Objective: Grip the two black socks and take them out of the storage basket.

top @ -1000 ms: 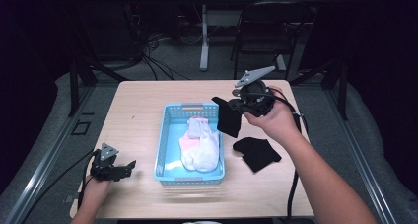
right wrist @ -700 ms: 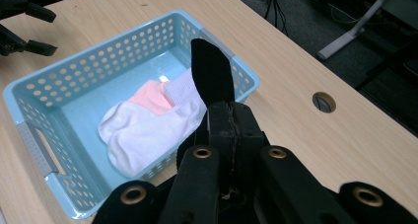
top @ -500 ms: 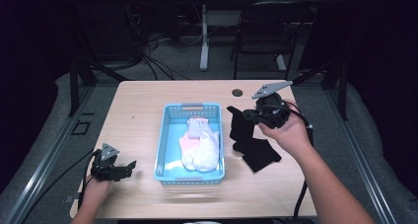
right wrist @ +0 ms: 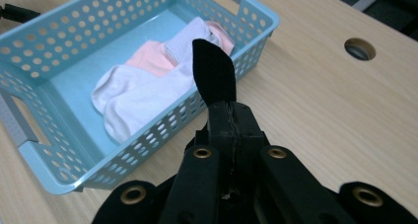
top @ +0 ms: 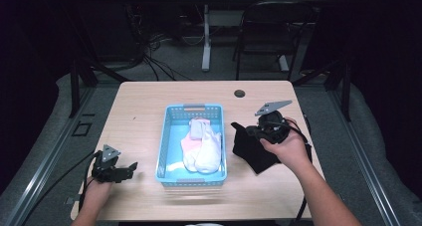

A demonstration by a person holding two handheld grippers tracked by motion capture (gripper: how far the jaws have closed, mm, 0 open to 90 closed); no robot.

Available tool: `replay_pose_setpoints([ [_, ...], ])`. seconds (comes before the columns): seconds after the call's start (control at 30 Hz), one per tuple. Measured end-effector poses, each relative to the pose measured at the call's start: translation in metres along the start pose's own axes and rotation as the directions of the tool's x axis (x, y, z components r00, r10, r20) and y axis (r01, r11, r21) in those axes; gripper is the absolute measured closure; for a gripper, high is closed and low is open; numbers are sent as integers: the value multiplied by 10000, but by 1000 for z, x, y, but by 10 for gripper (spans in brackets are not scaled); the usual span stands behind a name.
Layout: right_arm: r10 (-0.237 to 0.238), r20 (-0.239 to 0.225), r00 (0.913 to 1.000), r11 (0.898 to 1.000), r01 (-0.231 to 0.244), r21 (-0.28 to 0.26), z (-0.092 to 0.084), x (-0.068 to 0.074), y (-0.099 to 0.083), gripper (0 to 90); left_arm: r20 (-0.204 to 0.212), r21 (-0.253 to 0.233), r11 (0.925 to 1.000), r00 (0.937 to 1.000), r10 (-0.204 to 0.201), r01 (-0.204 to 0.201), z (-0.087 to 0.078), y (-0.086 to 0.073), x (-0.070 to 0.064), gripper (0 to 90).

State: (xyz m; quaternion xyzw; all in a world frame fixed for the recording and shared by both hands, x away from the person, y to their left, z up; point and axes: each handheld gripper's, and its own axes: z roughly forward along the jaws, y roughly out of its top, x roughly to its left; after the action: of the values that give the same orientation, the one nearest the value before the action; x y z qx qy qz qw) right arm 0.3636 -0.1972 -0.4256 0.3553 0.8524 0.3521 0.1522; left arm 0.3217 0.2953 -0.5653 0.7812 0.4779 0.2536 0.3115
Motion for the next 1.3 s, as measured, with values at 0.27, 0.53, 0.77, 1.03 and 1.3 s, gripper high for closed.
replay_pose_setpoints([
  [0.27, 723, 542, 9959, 9962, -748, 452, 20, -20, -31, 889, 31, 19, 10000, 10000, -15, 15, 0, 0, 0, 155],
  [0.53, 1605, 1236, 9793, 9834, -1693, 648, 35, -42, -68, 887, 15, 69, 10000, 10000, -6, 6, 2, 0, -1, 155],
  [0.77, 2972, 1160, 9477, 9540, -2998, 51, 43, -54, -103, 856, 25, 108, 9999, 10000, 16, -16, 2, -1, -1, 155],
  [1.03, 3286, 1735, 9284, 9442, -3272, -374, 41, -60, -118, 666, 25, 60, 10000, 10000, -2, 2, 1, 0, -1, 155],
  [1.3, 3082, 2228, 9249, 9510, -3059, -456, 40, -59, -123, 618, 27, 32, 10000, 10000, 1, -1, 2, 0, -1, 155],
])
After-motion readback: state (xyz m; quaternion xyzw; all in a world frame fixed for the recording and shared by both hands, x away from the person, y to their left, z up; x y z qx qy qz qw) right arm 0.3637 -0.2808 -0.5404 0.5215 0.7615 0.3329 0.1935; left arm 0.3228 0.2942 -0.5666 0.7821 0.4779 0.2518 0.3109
